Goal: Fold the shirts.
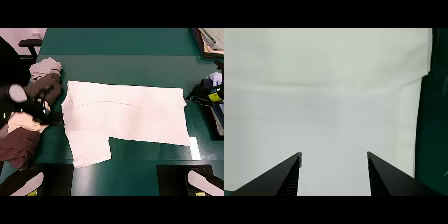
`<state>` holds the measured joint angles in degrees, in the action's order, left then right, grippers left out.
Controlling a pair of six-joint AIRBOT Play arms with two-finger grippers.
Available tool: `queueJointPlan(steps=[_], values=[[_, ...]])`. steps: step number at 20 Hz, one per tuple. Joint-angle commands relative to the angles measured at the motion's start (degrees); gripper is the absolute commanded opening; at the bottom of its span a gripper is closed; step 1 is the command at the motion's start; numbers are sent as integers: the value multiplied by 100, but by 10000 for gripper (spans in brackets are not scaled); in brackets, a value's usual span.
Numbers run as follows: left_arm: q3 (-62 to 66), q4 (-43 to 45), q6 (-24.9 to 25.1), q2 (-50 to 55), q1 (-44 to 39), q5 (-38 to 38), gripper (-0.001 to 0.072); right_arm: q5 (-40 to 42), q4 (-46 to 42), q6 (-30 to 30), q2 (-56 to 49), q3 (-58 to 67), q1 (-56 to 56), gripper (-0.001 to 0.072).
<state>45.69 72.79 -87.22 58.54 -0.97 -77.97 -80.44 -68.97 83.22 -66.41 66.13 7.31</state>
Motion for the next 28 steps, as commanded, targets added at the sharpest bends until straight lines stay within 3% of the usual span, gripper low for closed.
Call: queueJointPlan(steps=[1,10,11,12,13,17,19,23,25,28], values=[[-1471,-638,-122,-817,2,188,408,-11,50,-17,286,-280,-109,488],[-2485,-1884,363,-837,0,1115,404,46,48,-17,284,-472,-284,488],[-2481,-1910,365,-837,2,1132,304,-13,44,-20,284,-474,-234,488],[-2452,-1919,367,-837,2,1123,111,-162,0,-20,282,-481,-133,488],[-2376,-1912,385,-839,2,1073,24,-376,-66,-24,282,-492,35,487],[-1862,-1873,525,-992,2,820,22,-772,-1038,-17,673,-1434,1110,490],[-1703,-1882,595,-992,2,793,22,-772,-1001,-17,855,-2249,1980,584],[-1683,-1888,627,-992,2,802,22,-549,-393,-203,693,-3357,2855,565],[-1683,-1888,625,-992,2,807,22,-140,33,-275,529,-3595,2715,543],[-1683,-1882,625,-992,2,804,22,317,197,-267,227,-3558,2057,396]])
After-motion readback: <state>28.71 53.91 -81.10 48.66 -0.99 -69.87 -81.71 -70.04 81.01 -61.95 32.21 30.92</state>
